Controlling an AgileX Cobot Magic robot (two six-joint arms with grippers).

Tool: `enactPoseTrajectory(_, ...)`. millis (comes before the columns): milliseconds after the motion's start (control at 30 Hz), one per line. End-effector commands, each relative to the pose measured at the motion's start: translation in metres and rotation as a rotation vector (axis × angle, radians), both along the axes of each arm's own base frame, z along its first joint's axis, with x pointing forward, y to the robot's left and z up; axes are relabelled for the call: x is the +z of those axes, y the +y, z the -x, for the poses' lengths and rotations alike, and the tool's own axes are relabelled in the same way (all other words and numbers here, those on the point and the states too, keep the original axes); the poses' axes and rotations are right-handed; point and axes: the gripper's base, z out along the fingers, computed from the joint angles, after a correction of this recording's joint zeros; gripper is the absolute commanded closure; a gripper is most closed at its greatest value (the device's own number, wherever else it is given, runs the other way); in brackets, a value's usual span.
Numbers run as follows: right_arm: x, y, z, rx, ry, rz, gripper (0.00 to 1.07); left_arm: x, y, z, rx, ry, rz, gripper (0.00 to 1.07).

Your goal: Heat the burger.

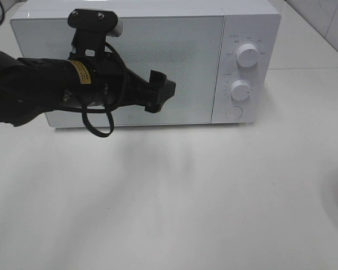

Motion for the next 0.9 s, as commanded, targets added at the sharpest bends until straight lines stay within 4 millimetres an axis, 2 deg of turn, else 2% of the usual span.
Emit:
enactPoseTrajectory(33,0.000,0.000,0.004,-0.008,-0.037,-0.003,0.32,0.011,0.010,0.015,0.005,0.099,-0.071,0.07)
enactPoseTrajectory(167,0.000,0.000,0.004,-0.008,-0.037,-0.003,0.32,0.026,0.025,0.033,0.004,0.209,-0.173,0.07)
enactPoseTrajectory(267,0.000,0.000,0.004,-0.008,-0.037,-0.003,0.32,0.029,0.029,0.037,0.003,0.228,-0.193,0.07)
enactPoseTrajectory(333,0.000,0.000,0.004,-0.008,-0.037,-0.003,0.32,0.037,0.040,0.051,0.003,0.309,-0.271,0.07)
enactPoseTrajectory(500,0.000,0.000,0.004,-0.008,-0.037,-0.003,0.32,0.044,0.058,0.057,0.044,0.386,-0.305,0.07)
enactPoseTrajectory(533,0.000,0.000,0.004,-0.008,-0.037,-0.003,0.32,0.046,0.073,0.056,0.093,0.440,-0.321,0.07)
enactPoseTrajectory(600,0.000,0.000,0.004,-0.008,-0.037,-0.003,0.32,0.046,0.080,0.055,0.117,0.463,-0.326,0.07)
enactPoseTrajectory(633,0.000,0.000,0.004,-0.008,-0.037,-0.003,0.32,0.047,0.098,0.052,0.182,0.521,-0.334,0.07)
enactPoseTrajectory(667,0.000,0.000,0.004,-0.008,-0.037,-0.003,0.32,0.047,0.098,0.052,0.182,0.521,-0.334,0.07)
enactPoseTrajectory(700,0.000,0.000,0.004,-0.008,-0.037,-0.003,0.32,0.048,0.118,0.049,0.247,0.569,-0.342,0.07)
enactPoseTrajectory(767,0.000,0.000,0.004,-0.008,-0.037,-0.003,0.32,0.049,0.126,0.048,0.271,0.587,-0.345,0.07)
enactPoseTrajectory(800,0.000,0.000,0.004,-0.008,-0.037,-0.003,0.32,0.052,0.143,0.048,0.321,0.619,-0.348,0.07)
enactPoseTrajectory(867,0.000,0.000,0.004,-0.008,-0.037,-0.003,0.32,0.053,0.150,0.049,0.341,0.639,-0.352,0.07)
enactPoseTrajectory(900,0.000,0.000,0.004,-0.008,-0.037,-0.003,0.32,0.055,0.165,0.053,0.393,0.690,-0.344,0.07)
